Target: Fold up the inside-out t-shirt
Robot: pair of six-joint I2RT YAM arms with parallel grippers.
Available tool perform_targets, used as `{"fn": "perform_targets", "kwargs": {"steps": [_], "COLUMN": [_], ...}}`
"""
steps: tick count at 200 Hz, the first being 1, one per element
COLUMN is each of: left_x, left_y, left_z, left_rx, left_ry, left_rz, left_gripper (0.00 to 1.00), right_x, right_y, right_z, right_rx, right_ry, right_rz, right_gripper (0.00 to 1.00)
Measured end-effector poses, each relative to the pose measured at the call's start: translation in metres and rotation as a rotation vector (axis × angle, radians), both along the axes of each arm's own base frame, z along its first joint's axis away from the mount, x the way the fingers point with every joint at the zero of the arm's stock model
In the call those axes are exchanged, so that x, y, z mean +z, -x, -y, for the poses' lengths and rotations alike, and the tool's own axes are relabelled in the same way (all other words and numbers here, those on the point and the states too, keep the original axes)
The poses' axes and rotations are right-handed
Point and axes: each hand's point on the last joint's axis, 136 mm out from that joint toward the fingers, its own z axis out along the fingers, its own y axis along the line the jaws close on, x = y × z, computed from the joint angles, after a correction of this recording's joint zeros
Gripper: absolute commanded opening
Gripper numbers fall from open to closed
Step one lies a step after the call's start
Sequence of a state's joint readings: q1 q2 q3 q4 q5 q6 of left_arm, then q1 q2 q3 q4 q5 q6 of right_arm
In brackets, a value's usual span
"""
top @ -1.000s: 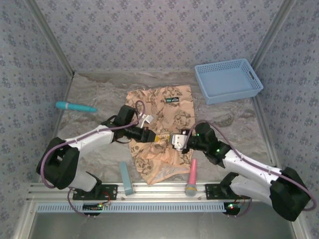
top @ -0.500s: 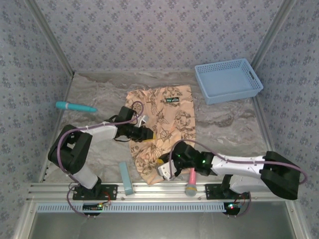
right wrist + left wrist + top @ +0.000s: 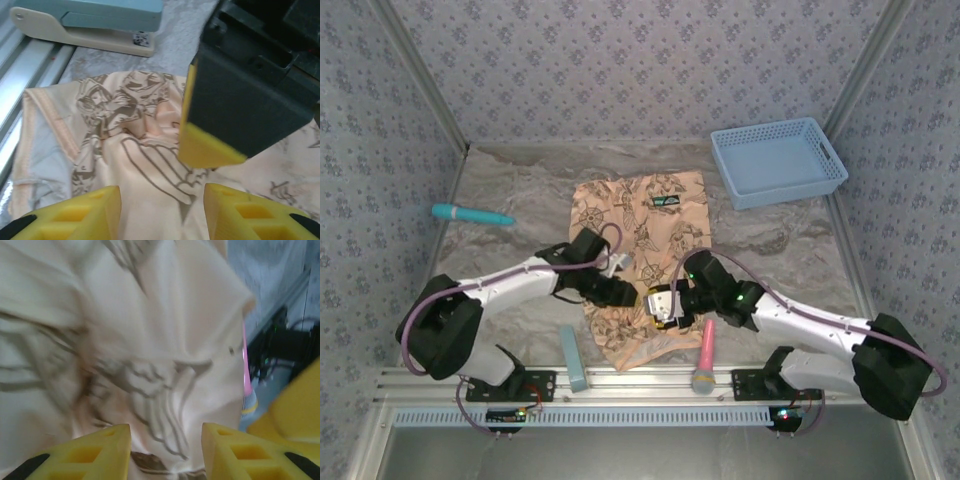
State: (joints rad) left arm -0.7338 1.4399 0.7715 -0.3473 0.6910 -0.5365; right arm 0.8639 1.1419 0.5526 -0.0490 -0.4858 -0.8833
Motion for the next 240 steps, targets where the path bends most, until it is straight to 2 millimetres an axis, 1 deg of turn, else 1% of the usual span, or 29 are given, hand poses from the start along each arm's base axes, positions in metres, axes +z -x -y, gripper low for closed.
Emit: {"fn": "perform_targets", "kwargs": {"steps": [10, 21, 27, 44, 54, 65, 82, 95, 99, 111, 125, 134, 147, 149, 152, 156, 162, 163, 166, 167, 171, 179, 200, 215, 232, 236, 240], "left_x": [-0.001, -0.005, -0.007, -0.015, -0.021, -0.026, -0.025, -0.020, -0.017, -0.005, 0.010, 0.017, 0.021, 0.021, 0.020, 0.018, 0.015, 0.014, 0.012, 0.012, 0.009, 0.006, -0.002, -0.009, -0.018, -0.020, -0.021], "left_y": [0.010, 0.014, 0.015, 0.015, 0.015, 0.015, 0.013, 0.006, 0.003, -0.010, -0.020, -0.023, -0.021, -0.021, -0.019, -0.017, -0.014, -0.014, -0.012, -0.012, -0.009, -0.006, -0.003, -0.003, 0.001, 0.002, 0.003], "left_z": [0.003, 0.003, 0.002, 0.001, 0.000, 0.000, -0.001, -0.004, -0.005, -0.014, -0.025, -0.029, -0.031, -0.030, -0.031, -0.031, -0.031, -0.031, -0.032, -0.032, -0.032, -0.032, -0.030, -0.030, -0.028, -0.027, -0.026], "left_rx": [-0.030, -0.038, -0.037, -0.038, -0.029, -0.033, -0.028, -0.006, 0.003, 0.053, 0.100, 0.116, 0.116, 0.115, 0.115, 0.109, 0.102, 0.102, 0.103, 0.099, 0.094, 0.085, 0.078, 0.083, 0.076, 0.074, 0.070], "left_ry": [-0.002, -0.010, -0.018, -0.039, -0.055, -0.064, -0.058, -0.044, -0.036, -0.001, 0.034, 0.052, 0.072, 0.074, 0.075, 0.074, 0.067, 0.066, 0.060, 0.059, 0.049, 0.033, 0.004, -0.010, -0.030, -0.033, -0.035], "left_rz": [-0.007, -0.014, -0.022, -0.040, -0.062, -0.067, -0.063, -0.049, -0.040, 0.003, 0.066, 0.101, 0.129, 0.131, 0.131, 0.132, 0.129, 0.127, 0.123, 0.122, 0.117, 0.114, 0.110, 0.093, 0.065, 0.060, 0.057], "left_gripper": [0.42, 0.38, 0.34, 0.23, 0.11, 0.00, 0.00, 0.00, 0.03, 0.15, 0.17, 0.20, 0.25, 0.26, 0.27, 0.29, 0.31, 0.32, 0.32, 0.32, 0.33, 0.34, 0.35, 0.36, 0.35, 0.34, 0.33], "right_x": [-0.005, -0.012, -0.016, -0.022, -0.022, -0.021, -0.020, -0.017, -0.016, -0.013, -0.012, -0.011, -0.011, -0.011, -0.012, -0.011, -0.012, -0.011, -0.011, -0.011, -0.010, -0.008, 0.000, 0.005, 0.001, -0.002, -0.005], "right_y": [0.005, 0.010, 0.012, 0.016, 0.015, 0.012, 0.003, -0.010, -0.014, -0.030, -0.048, -0.052, -0.046, -0.045, -0.041, -0.038, -0.032, -0.031, -0.028, -0.028, -0.025, -0.020, -0.008, 0.001, 0.010, 0.011, 0.013], "right_z": [-0.001, -0.003, -0.003, -0.003, -0.003, -0.002, 0.000, 0.005, 0.007, 0.017, 0.030, 0.034, 0.031, 0.030, 0.028, 0.027, 0.024, 0.024, 0.022, 0.022, 0.021, 0.018, 0.011, 0.000, -0.015, -0.018, -0.020], "right_rx": [0.014, 0.035, 0.043, 0.047, 0.050, 0.040, -0.003, -0.071, -0.091, -0.175, -0.268, -0.293, -0.271, -0.264, -0.249, -0.233, -0.207, -0.204, -0.191, -0.188, -0.174, -0.150, -0.082, -0.025, 0.029, 0.038, 0.046], "right_ry": [0.016, 0.037, 0.049, 0.072, 0.072, 0.075, 0.087, 0.088, 0.090, 0.096, 0.113, 0.121, 0.116, 0.115, 0.111, 0.106, 0.096, 0.095, 0.089, 0.087, 0.081, 0.063, 0.025, 0.006, 0.019, 0.026, 0.035], "right_rz": [-0.015, -0.019, -0.024, -0.037, -0.025, -0.014, 0.023, 0.074, 0.088, 0.113, 0.144, 0.161, 0.170, 0.170, 0.167, 0.165, 0.155, 0.154, 0.150, 0.148, 0.142, 0.130, 0.102, 0.078, 0.055, 0.052, 0.047], "right_gripper": [0.33, 0.25, 0.20, 0.10, 0.00, 0.00, 0.00, 0.00, 0.00, 0.00, 0.00, 0.00, 0.00, 0.01, 0.05, 0.13, 0.29, 0.29, 0.36, 0.36, 0.43, 0.48, 0.52, 0.52, 0.49, 0.46, 0.40]}}
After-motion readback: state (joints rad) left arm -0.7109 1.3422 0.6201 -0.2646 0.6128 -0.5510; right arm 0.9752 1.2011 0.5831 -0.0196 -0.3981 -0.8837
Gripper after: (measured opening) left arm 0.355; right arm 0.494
